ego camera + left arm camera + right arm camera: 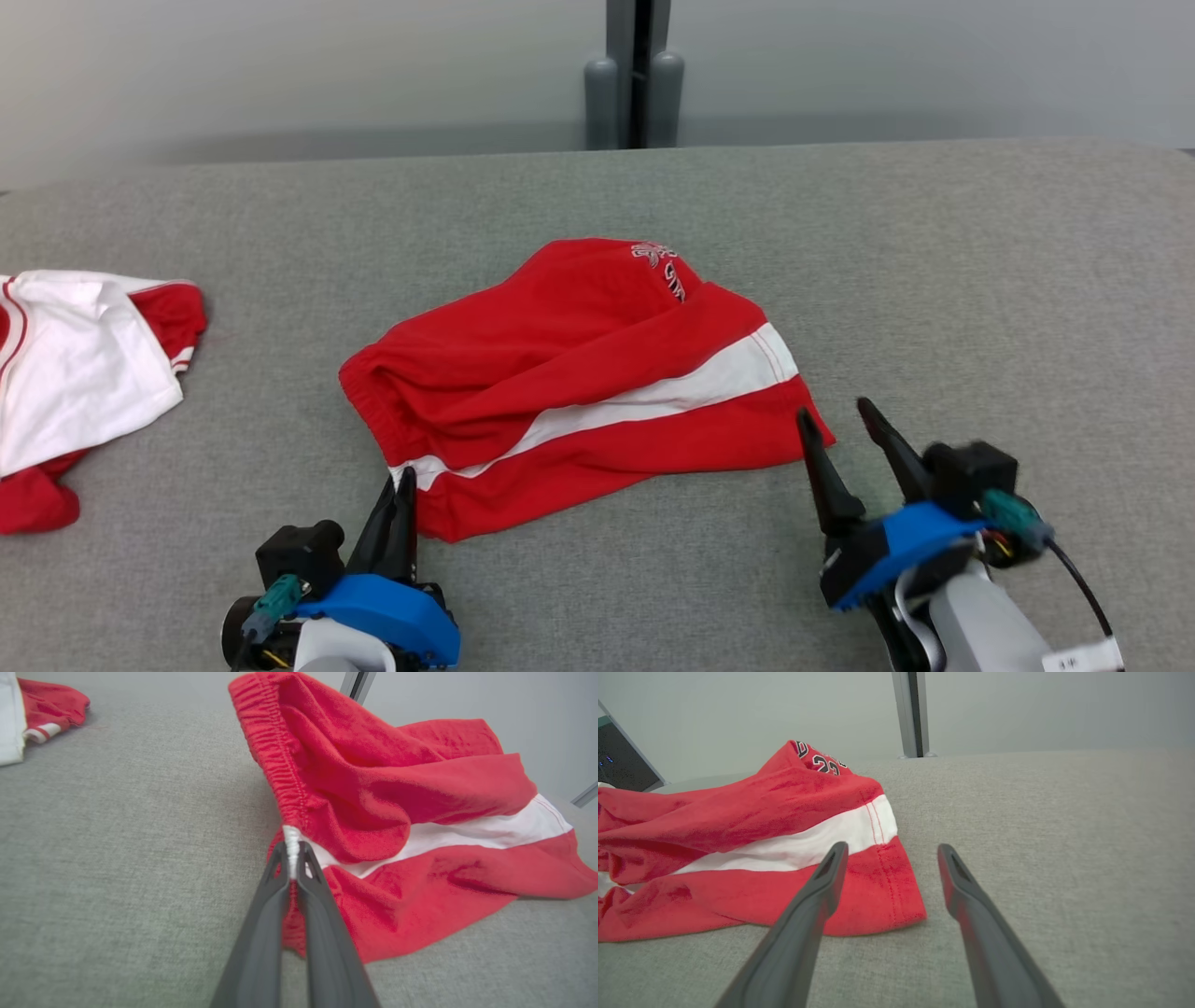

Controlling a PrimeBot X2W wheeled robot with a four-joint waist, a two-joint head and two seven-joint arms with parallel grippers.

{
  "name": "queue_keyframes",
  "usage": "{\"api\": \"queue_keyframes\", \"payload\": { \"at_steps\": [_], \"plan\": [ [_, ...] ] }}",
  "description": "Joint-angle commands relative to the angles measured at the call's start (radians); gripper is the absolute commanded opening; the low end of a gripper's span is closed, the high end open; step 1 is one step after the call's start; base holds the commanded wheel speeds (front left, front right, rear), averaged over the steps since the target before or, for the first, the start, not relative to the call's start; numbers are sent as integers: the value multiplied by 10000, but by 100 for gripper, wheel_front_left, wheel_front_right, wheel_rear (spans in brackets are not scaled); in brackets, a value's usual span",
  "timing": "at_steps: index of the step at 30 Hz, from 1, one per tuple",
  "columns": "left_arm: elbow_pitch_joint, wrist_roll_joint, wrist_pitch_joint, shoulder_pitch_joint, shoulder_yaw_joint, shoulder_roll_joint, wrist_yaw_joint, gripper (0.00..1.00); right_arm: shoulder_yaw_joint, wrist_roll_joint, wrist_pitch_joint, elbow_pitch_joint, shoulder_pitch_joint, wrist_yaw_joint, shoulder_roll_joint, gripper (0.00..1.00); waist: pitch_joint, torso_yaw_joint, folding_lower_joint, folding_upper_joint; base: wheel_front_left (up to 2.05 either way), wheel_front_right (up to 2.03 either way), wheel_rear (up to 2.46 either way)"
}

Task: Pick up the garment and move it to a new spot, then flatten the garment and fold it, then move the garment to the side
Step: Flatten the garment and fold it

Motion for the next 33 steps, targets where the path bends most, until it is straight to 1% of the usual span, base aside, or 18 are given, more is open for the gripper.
{"api": "queue_keyframes", "payload": {
  "at_steps": [1, 6, 12, 14, 19, 20, 22, 26, 27, 28, 29, 30, 31, 32, 33],
  "plan": [
    [-34, 43, -26, -153, -108, -2, -78, 0, 201, 267, 0, 623, -675, 1, -3, 100, 151, 178, -1, 0, 0, 0, 0],
    [-15, -62, -26, -253, -330, -1, -79, 0, 807, 633, 0, 2214, -2053, 1, -224, 100, 379, 461, -1, 0, 0, 0, 0],
    [-93, -85, -26, -360, -431, -7, -80, 0, 1069, 1269, 0, 3061, -2842, 1, -444, 100, 653, 634, -1, 0, 0, 0, 0],
    [-111, -32, -25, -385, -443, -7, -80, 0, 1301, 1495, 0, 3300, -3015, 1, -442, 100, 717, 647, -1, 0, 0, 0, 0],
    [-110, 49, -25, -483, -428, -9, -80, 0, 1936, 1880, 0, 3513, -3352, 1, -589, 100, 880, 614, -1, 0, 0, 0, 0],
    [-110, 49, -25, -483, -428, -9, -80, 0, 1936, 1880, 0, 3513, -3352, 1, -589, 100, 880, 614, -1, 0, 0, 0, 0],
    [-85, 28, -25, -513, -476, -7, -80, 0, 2258, 2094, 0, 3335, -3485, 1, -680, 100, 943, 597, -1, 0, 0, 0, 0],
    [-67, 2, -22, -551, -518, -9, -79, 0, 2539, 2280, 0, 3163, -3503, 1, -739, 100, 968, 588, -1, 0, 0, 0, 0],
    [-49, -12, -11, -550, -548, -9, -81, 0, 2707, 2334, 0, 3079, -3494, 1, -799, 91, 972, 588, -1, 0, 0, 0, 0],
    [-49, -12, -11, -550, -548, -9, -81, 0, 2707, 2334, 0, 3079, -3494, 1, -799, 91, 972, 588, -1, 0, 0, 0, 0],
    [-29, -14, -9, -538, -552, -9, -81, 0, 2857, 2383, 0, 3034, -3487, 1, -832, 83, 970, 588, -1, 0, 0, 0, 0],
    [-20, -11, -9, -527, -554, -9, -79, 0, 2908, 2407, 0, 2985, -3493, 1, -852, 73, 969, 589, -1, 0, 0, 0, 0],
    [-12, -10, -6, -521, -558, -9, -79, 0, 2950, 2431, 0, 2956, -3488, 1, -871, 61, 968, 592, -1, 0, 0, 0, 0],
    [-4, -5, -3, -521, -560, -9, -81, 0, 2969, 2448, 0, 2915, -3482, 1, -887, 46, 968, 595, -1, 0, 0, 0, 0],
    [1, -1, -3, -517, -558, -9, -81, 0, 2956, 2430, 0, 2831, -3473, 1, -914, 37, 966, 597, -1, 0, 0, 0, 0]
  ]
}}
